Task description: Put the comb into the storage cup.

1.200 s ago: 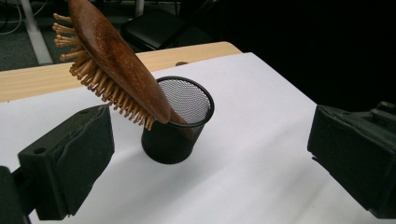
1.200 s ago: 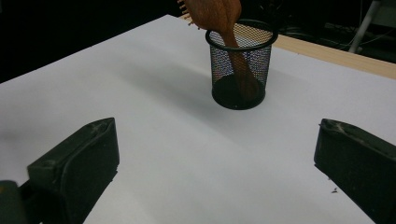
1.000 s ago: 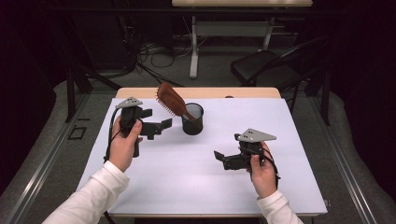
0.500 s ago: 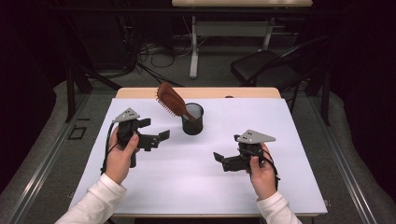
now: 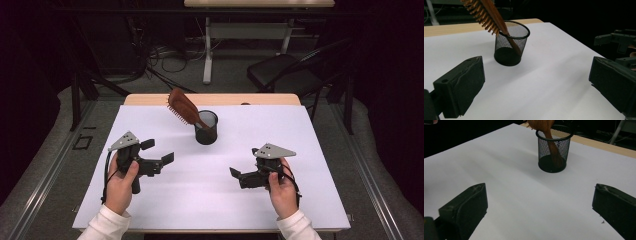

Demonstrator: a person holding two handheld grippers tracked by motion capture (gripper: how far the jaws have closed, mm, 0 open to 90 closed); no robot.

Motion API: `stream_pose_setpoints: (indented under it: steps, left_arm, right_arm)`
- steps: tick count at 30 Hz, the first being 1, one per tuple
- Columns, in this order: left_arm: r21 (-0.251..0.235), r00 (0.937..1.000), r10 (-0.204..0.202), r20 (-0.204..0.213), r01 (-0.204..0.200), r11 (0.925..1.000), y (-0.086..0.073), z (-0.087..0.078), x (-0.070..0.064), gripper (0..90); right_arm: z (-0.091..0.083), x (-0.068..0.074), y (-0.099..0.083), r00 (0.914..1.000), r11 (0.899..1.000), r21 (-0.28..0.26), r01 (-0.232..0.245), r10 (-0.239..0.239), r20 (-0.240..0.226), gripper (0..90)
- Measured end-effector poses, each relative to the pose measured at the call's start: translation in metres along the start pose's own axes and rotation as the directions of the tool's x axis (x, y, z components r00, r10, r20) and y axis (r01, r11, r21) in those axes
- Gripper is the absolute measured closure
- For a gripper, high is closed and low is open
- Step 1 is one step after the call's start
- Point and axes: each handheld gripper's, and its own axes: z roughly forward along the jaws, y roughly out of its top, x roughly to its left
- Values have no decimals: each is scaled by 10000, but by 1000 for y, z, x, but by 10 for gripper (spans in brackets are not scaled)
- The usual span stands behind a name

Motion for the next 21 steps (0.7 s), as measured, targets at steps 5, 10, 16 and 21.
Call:
stream_pose_setpoints:
  steps: [5,10,16,21]
  left_arm:
    - [-1,9999,19,-169,-19,10000,-12,-3,4,5]
    - [-113,9998,-193,-101,192,9998,-22,-5,10,5]
    - [-170,9993,-296,-232,292,9994,-31,-7,16,5]
    - [-181,9990,-153,-425,145,9997,-36,-8,19,6]
  right_arm:
    - [-4,-1,-7,9999,9999,131,22,-23,132,0]
    - [-5,-3,-15,9996,9995,314,54,-63,289,0]
    - [-6,-7,-27,9988,9988,494,40,-64,493,0]
    - [-7,-11,-34,9982,9991,402,-117,93,599,0]
